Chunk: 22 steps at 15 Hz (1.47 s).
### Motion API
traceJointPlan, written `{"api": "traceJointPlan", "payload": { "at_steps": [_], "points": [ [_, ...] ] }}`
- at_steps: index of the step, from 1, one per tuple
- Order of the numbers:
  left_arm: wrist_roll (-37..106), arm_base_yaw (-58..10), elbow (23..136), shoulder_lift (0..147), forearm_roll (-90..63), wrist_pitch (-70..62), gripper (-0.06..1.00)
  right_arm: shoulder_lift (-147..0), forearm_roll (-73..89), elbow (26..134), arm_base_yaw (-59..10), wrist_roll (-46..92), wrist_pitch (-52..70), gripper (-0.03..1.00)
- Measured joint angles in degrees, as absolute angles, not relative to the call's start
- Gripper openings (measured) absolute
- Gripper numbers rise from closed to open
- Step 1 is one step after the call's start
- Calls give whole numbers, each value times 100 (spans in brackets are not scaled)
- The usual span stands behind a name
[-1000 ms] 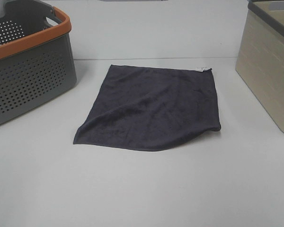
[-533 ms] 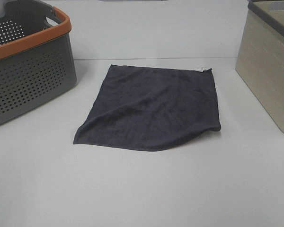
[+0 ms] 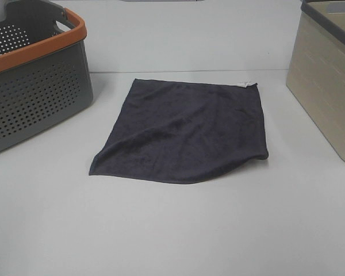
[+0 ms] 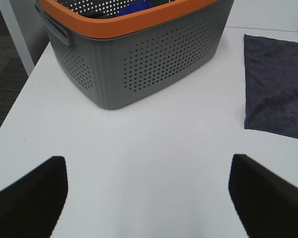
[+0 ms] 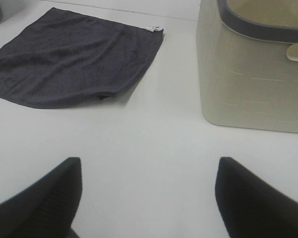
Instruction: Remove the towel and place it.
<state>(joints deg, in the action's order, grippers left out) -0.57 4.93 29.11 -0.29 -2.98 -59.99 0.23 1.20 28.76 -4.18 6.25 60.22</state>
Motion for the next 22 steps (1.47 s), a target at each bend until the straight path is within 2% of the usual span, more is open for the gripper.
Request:
{"api": "traceJointPlan", "payload": {
  "at_steps": [4,22],
  "points": [
    [-57,493,2911,-29,-298,-5999,82,23,424,2876,-418,951,6022,74],
    [-57,493,2911,-29,-286,-5999,82,23,229,2876,-418,756,6022,74]
  ]
}}
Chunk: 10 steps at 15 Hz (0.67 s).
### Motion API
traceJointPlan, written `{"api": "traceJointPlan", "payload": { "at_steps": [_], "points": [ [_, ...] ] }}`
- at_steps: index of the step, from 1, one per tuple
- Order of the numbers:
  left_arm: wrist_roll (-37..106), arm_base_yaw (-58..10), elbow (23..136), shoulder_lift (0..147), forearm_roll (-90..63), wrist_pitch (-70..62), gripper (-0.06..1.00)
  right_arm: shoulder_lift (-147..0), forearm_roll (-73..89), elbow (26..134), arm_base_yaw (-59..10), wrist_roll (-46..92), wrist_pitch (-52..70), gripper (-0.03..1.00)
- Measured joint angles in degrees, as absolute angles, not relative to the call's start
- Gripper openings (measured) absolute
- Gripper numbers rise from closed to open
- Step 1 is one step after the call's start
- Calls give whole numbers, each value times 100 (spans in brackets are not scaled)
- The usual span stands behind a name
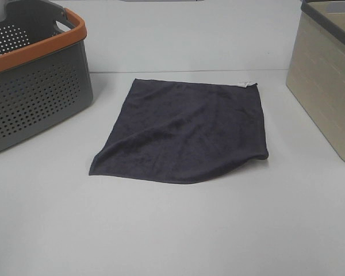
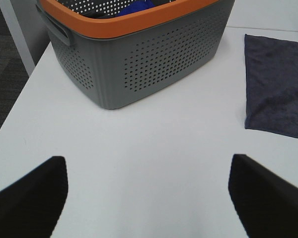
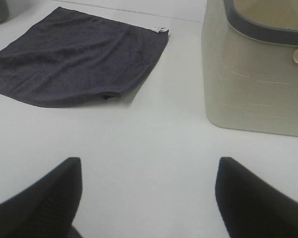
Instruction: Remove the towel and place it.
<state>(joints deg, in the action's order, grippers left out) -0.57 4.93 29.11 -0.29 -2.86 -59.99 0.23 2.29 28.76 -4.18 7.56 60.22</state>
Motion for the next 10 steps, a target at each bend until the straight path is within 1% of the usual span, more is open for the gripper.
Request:
{"api": "traceJointPlan", "payload": {
  "at_steps": [10],
  "points": [
    [-57,493,2911,-29,-286,-5999,82,23,229,2876,-418,756,6022,74]
  ]
}}
